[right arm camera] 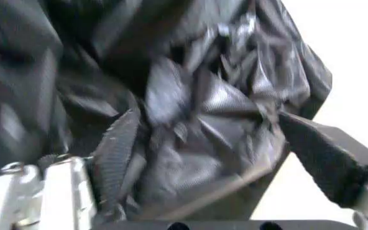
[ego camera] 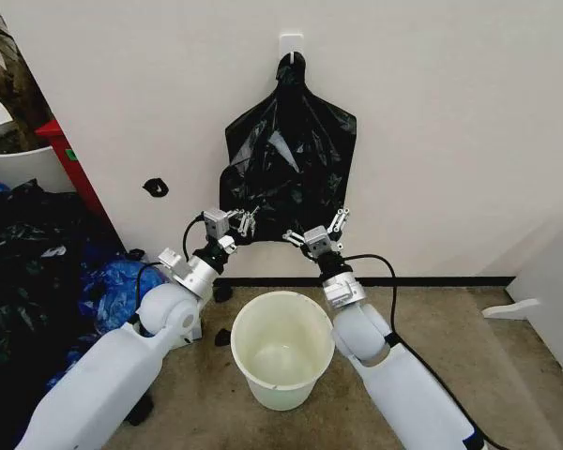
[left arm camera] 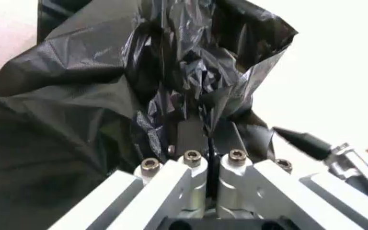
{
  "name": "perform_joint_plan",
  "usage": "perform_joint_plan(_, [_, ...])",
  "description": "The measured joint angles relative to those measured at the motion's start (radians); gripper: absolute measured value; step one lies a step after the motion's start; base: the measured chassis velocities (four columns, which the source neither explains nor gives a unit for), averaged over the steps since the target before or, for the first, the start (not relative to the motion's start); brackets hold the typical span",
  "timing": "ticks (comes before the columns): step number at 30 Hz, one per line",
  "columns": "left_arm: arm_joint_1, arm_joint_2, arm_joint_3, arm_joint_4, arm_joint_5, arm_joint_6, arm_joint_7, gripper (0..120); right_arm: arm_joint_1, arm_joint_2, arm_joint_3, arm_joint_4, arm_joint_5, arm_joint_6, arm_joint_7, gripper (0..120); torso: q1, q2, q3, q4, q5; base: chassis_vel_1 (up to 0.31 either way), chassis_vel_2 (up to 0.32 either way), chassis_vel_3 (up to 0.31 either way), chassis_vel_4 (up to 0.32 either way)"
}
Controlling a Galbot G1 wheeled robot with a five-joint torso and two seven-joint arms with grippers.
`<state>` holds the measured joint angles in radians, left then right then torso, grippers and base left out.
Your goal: Place the garbage bag over the trash bin.
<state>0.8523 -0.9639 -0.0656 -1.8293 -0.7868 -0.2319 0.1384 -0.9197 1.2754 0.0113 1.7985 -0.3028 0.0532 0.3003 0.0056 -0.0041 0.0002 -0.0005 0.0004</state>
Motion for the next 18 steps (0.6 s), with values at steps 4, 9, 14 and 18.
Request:
perform_joint_plan(4, [0.006,-0.005,-0.006,-0.005,-0.018,-0.01,0.009,0,0.014,-0.017,-0.004,-0.01,-0.02,-0.066,0.02,66,0.0,0.0,0.0,0.0,-0.0001,0.0,0.0,0.0,0.0])
perform_joint_plan(9, [0.01,-0.004,-0.013,-0.02,-0.033,-0.013,0.011,0,0.031,-0.042,-0.012,-0.007,-0.037,-0.186,0.023,48,0.0,0.0,0.0,0.0,-0.0001,0.0,0.0,0.0,0.0])
perform_joint_plan(14, [0.009,-0.003,-0.016,-0.025,-0.033,-0.013,0.01,0,0.032,-0.068,-0.038,0.016,-0.021,-0.213,0.012,41,0.0,0.0,0.0,0.0001,-0.0001,0.0,0.0,0.0,0.0])
perform_joint_plan(18, [0.011,-0.002,-0.016,-0.025,-0.024,-0.012,0.01,0,0.044,-0.105,-0.055,0.047,0.012,-0.229,-0.017,53,0.0,0.0,0.0,0.0,-0.0001,0.0,0.0,0.0,0.0])
